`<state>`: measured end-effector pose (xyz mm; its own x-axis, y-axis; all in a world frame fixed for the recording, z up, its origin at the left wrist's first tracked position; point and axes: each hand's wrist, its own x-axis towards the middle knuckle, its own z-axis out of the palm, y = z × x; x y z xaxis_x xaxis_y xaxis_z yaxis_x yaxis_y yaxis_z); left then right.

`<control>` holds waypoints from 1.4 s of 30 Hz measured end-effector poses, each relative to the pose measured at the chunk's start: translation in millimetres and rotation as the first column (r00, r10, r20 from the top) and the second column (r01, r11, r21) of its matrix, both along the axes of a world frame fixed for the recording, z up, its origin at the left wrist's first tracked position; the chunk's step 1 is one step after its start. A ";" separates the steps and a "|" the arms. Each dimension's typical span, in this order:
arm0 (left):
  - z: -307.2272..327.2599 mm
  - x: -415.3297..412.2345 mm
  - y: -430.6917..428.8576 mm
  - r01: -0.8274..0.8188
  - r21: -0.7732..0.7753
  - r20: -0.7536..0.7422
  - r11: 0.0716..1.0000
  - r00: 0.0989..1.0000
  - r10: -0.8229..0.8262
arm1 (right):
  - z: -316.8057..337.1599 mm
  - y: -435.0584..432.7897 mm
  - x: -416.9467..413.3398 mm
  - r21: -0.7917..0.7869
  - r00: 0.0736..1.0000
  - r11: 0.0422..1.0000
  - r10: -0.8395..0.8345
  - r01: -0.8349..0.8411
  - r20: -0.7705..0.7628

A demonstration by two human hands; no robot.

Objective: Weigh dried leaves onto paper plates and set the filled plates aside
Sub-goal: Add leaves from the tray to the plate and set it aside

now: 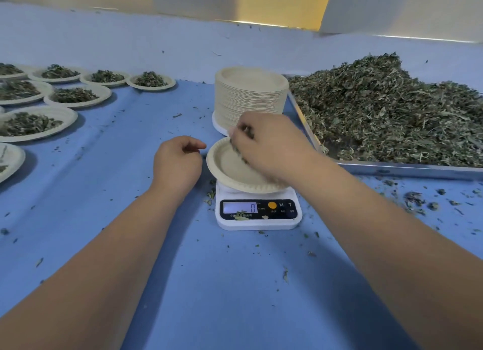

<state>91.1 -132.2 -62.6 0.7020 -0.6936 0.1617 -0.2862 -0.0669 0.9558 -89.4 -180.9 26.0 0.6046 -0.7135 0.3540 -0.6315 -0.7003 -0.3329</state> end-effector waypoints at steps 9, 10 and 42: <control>1.8 -2.5 2.3 0.006 -0.012 -0.025 1.000 1.000 -0.006 | 9.8 -26.5 -34.3 0.002 0.993 0.999 -0.053 0.053 0.104; 2.0 -2.7 2.4 0.002 -0.008 -0.025 1.000 1.000 -0.002 | 8.4 -34.2 -44.0 -0.019 0.991 0.996 -0.089 0.091 0.098; 4.5 -4.6 3.4 0.026 0.017 0.027 1.000 0.999 -0.027 | -51.0 -64.1 -114.1 -0.219 0.812 0.831 -0.551 0.512 -0.193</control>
<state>86.5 -128.8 -58.1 0.6789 -0.7146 0.1688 -0.3138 -0.0746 0.9465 -203.5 -244.9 -24.9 0.2250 -0.8979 0.3784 -0.9646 -0.2600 -0.0433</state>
